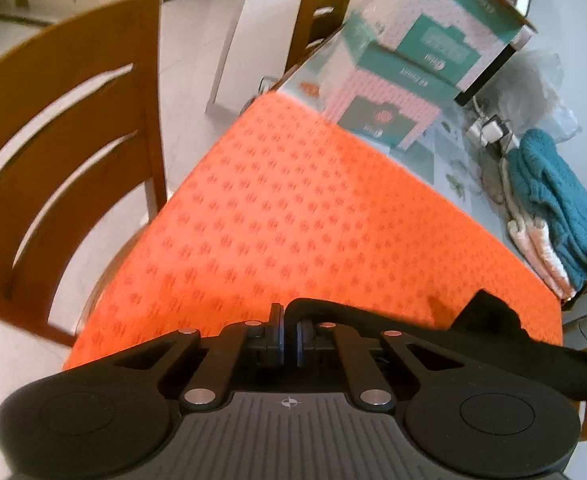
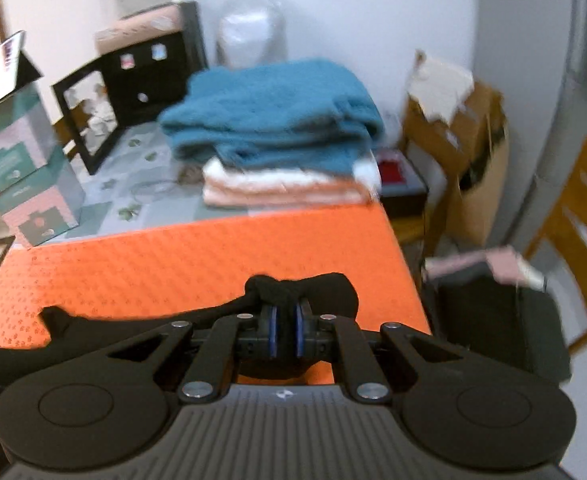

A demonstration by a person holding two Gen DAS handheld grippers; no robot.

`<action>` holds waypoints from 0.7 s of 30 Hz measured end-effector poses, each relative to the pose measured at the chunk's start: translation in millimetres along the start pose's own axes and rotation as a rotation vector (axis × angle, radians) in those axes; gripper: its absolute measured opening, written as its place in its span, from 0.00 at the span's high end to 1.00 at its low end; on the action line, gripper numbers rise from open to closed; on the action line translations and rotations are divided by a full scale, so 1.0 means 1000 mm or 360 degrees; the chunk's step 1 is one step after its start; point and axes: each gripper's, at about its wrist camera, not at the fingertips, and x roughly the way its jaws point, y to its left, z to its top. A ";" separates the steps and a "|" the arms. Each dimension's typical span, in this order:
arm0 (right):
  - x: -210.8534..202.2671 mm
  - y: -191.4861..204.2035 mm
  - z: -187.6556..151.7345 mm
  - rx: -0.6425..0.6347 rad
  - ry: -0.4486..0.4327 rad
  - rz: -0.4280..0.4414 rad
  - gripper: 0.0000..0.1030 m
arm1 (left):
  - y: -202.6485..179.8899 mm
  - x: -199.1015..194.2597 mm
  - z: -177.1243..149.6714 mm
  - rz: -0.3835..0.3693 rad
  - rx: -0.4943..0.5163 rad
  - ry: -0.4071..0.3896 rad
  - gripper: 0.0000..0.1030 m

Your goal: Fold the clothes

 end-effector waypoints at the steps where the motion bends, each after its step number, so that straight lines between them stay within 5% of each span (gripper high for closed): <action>1: 0.006 -0.002 -0.007 0.0008 0.0029 -0.0007 0.90 | 0.001 0.001 -0.004 0.0005 0.0013 0.0001 0.92; 9: 0.022 0.015 -0.040 -0.0047 0.0101 -0.0011 0.90 | -0.002 -0.004 -0.006 0.0027 0.0056 -0.0065 0.92; 21: 0.041 0.113 0.114 -0.0462 -0.0262 0.0172 0.90 | 0.018 0.003 0.022 0.0058 -0.0112 -0.0113 0.92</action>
